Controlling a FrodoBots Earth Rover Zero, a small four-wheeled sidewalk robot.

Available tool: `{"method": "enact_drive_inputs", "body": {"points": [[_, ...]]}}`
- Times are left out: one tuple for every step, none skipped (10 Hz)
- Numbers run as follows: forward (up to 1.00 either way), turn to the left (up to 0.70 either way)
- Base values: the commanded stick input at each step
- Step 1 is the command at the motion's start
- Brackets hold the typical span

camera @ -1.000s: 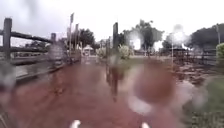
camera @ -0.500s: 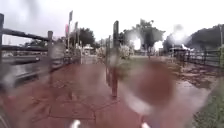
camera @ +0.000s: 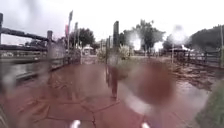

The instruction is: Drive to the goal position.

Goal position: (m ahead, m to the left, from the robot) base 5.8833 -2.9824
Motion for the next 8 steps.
{"method": "enact_drive_inputs", "body": {"points": [[0.70, 0.00], [0.70, 0.00], [0.70, 0.00], [0.70, 0.00], [0.70, -0.26], [0.70, -0.27], [0.70, -0.27], [0.70, -0.27]]}}
